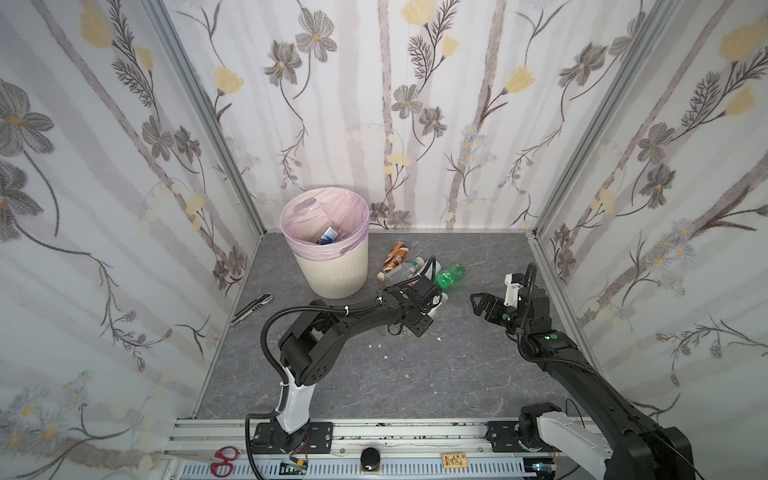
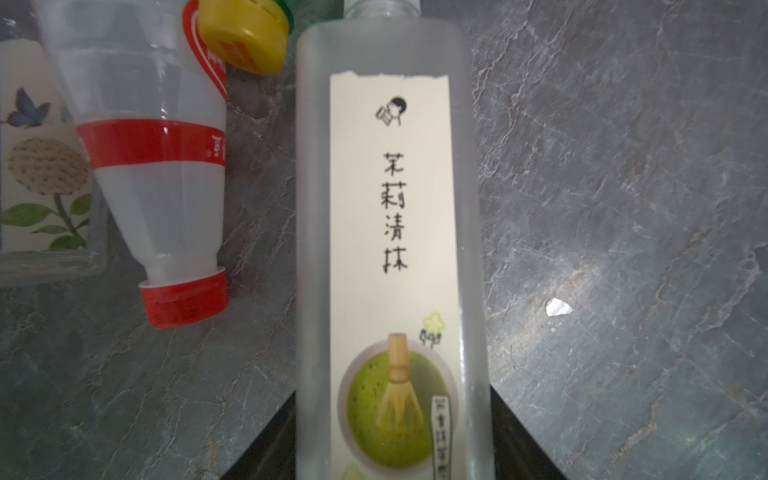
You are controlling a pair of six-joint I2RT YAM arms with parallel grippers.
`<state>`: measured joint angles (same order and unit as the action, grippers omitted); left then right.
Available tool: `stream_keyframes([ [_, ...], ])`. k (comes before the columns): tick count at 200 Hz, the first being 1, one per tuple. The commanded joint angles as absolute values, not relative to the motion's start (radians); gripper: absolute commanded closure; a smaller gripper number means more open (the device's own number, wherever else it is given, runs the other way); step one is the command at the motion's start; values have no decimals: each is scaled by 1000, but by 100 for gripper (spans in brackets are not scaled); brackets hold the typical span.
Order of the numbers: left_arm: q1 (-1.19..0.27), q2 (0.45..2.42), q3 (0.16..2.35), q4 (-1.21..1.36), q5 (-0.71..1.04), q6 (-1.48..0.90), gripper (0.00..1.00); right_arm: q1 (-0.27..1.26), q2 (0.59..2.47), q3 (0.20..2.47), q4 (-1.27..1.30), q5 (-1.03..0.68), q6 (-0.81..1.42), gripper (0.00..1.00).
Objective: Throw the plastic bottles in the bin
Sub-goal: 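Close the left gripper on the frosted matcha tea bottle, then lift the matcha bottle with the left gripper and carry it over the bin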
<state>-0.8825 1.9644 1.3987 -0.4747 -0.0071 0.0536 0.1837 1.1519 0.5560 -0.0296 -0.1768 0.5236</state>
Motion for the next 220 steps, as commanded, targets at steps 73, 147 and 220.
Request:
stream_keyframes([
  [73, -899, 2045, 1525, -482, -62, 52, 21, 166, 1115, 525, 5, -185, 536, 0],
  [147, -888, 2129, 1579, -503, -54, 31, 30, 130, 1090, 510, 2, -186, 531, 0],
  [220, -887, 2059, 1548, -502, -21, 21, 43, 124, 1088, 499, 46, -289, 515, 0],
])
